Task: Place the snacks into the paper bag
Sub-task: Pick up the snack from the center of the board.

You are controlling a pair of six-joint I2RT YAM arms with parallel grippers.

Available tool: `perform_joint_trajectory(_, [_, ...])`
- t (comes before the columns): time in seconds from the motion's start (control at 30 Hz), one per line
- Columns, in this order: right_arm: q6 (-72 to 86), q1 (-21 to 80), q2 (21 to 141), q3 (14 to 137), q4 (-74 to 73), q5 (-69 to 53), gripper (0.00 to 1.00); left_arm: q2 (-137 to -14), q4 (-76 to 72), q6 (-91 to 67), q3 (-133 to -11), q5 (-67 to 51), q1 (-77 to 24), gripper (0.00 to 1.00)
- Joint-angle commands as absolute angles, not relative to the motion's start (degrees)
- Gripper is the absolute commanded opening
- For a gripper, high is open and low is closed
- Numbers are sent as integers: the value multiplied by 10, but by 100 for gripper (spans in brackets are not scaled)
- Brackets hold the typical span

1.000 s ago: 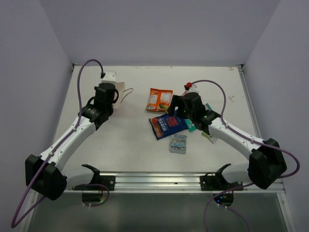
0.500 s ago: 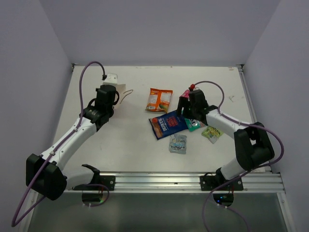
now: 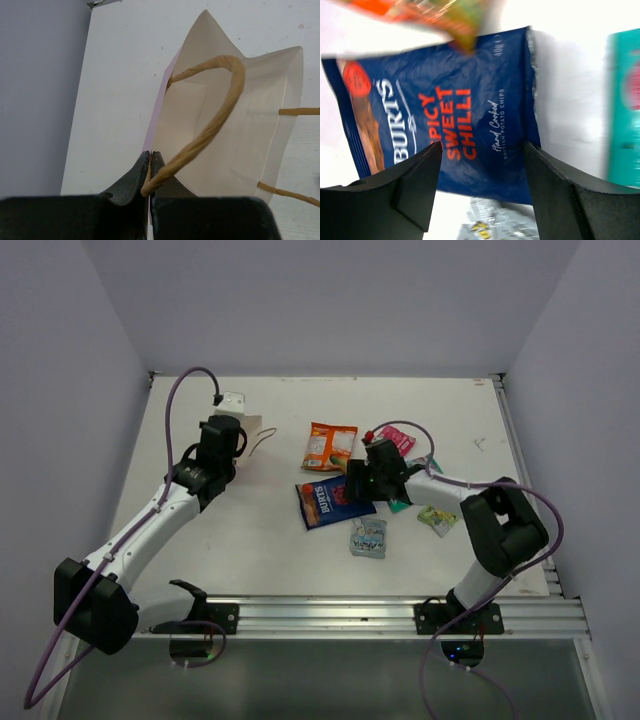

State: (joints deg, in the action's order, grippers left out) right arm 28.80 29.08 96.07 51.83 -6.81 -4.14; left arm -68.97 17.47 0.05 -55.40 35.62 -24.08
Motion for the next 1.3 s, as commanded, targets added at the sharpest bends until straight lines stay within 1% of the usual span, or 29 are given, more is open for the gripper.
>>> perform_joint_trajectory(0.0, [311, 342, 967, 514, -50, -57, 70, -674, 142, 20, -548, 360, -240, 0])
perform_joint_trajectory(0.07, [330, 362, 959, 510, -44, -51, 70, -672, 140, 21, -546, 370, -240, 0])
perform_joint_trajectory(0.27, [337, 364, 891, 494, -48, -10, 72, -670, 137, 25, -543, 378, -239, 0])
perform_joint_trajectory(0.37, [316, 358, 876, 492, -53, 14, 77, -668, 135, 27, -541, 378, -239, 0])
perform_joint_trajectory(0.43, [312, 337, 881, 490, -54, 2, 78, -667, 135, 26, -541, 379, -238, 0])
perform_joint_trajectory(0.57, [323, 295, 904, 465, -6, -82, 78, -665, 132, 27, -538, 379, -238, 0])
perform_joint_trajectory(0.63, [322, 290, 919, 464, -4, -118, 78, -666, 132, 27, -539, 378, -238, 0])
perform_joint_trajectory(0.73, [330, 289, 947, 461, 41, -166, 77, -665, 132, 27, -539, 376, -238, 0])
perform_joint_trajectory(0.93, [379, 290, 1011, 442, 118, -191, 77, -663, 130, 28, -536, 374, -238, 0])
perform_joint_trajectory(1.0, [391, 290, 1030, 436, 140, -185, 75, -662, 130, 29, -536, 374, -238, 0])
perform_joint_trajectory(1.1, [407, 290, 1061, 428, 156, -169, 69, -662, 130, 28, -535, 373, -238, 0])
perform_joint_trajectory(1.13, [407, 290, 1067, 426, 158, -165, 63, -661, 128, 28, -535, 373, -238, 0])
perform_joint_trajectory(1.2, [407, 289, 1080, 422, 164, -158, 55, -662, 129, 28, -535, 372, -238, 0])
perform_joint_trajectory(1.23, [404, 290, 1085, 419, 166, -156, 47, -661, 129, 28, -534, 371, -238, 0])
perform_joint_trajectory(1.27, [404, 290, 1085, 418, 167, -155, 42, -661, 129, 28, -534, 371, -238, 0])
